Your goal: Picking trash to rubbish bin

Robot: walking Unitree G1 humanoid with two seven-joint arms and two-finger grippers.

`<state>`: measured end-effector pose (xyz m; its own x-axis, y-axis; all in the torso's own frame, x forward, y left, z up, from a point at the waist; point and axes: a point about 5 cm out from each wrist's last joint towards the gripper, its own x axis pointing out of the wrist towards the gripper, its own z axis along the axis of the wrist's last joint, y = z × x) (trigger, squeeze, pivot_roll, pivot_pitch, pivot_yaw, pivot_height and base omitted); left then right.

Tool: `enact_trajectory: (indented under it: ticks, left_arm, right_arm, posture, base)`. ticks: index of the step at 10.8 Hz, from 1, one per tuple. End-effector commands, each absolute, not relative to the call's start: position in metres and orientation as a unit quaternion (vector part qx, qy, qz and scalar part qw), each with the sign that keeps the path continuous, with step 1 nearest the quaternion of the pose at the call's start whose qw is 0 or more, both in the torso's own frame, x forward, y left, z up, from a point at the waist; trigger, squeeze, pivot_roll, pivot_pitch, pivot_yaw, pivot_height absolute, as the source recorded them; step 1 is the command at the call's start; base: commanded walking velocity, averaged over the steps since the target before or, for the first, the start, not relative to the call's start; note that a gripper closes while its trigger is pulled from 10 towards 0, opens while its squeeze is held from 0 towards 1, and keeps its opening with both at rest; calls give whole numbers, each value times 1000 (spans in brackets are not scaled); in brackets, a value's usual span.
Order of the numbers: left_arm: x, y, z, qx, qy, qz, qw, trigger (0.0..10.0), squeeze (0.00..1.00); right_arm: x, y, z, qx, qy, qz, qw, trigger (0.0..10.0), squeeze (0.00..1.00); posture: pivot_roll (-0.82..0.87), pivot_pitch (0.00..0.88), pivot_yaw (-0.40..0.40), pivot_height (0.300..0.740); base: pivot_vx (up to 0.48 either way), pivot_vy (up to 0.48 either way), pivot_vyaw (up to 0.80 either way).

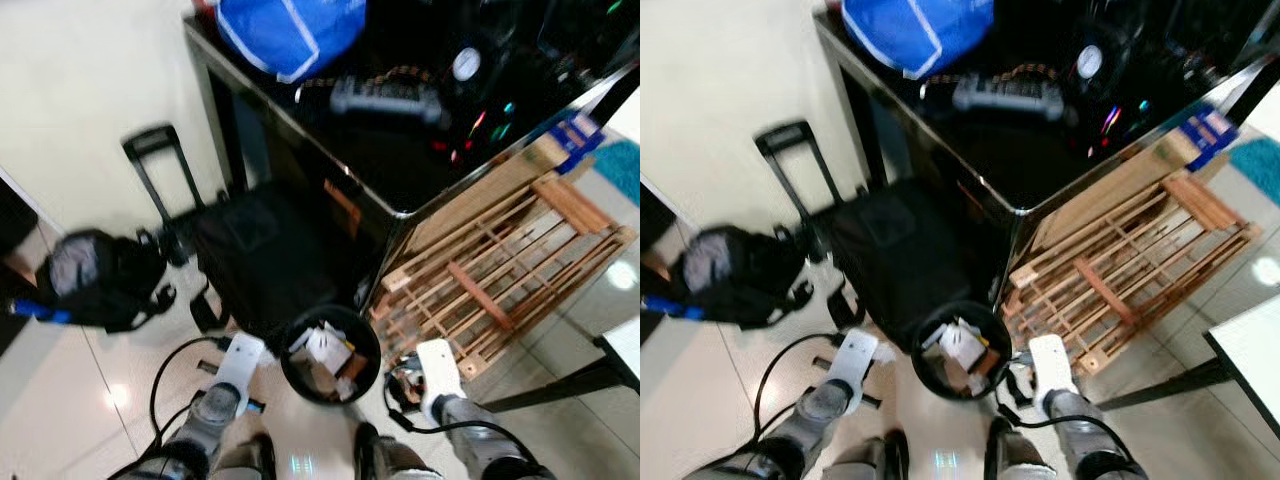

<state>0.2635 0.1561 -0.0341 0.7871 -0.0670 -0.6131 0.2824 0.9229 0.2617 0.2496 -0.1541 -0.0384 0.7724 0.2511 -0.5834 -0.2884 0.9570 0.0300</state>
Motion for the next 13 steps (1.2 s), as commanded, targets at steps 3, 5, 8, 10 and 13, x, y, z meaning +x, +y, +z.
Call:
enact_trajectory:
  ticks: [3,5,8,10,13]
  left_arm:
    - [273,140,-27,186,293,-140,927,10000,0]
    - [292,131,-9,201,261,-165,930,10000,0]
    - [307,112,7,207,232,-210,927,10000,0]
    - [309,99,12,197,218,-236,926,10000,0]
    - [311,96,13,207,217,-243,922,10000,0]
  right_arm:
    - [252,-142,-29,-28,261,181,948,10000,0]
    - [260,-140,-11,-25,214,189,958,10000,0]
    - [257,-135,11,-14,170,191,967,10000,0]
    - [250,-132,28,-12,149,203,968,10000,0]
    - [242,-132,40,-9,152,201,968,10000,0]
  posture:
    - [-105,395,-38,740]
    - [-145,431,-41,740]
    - [-187,452,-47,740]
    - [-215,481,-59,740]
    - [-228,521,-68,740]
  base:
    - [0,0,0]
    - [0,0,0]
    - [0,0,0]
    - [0,0,0]
    - [0,0,0]
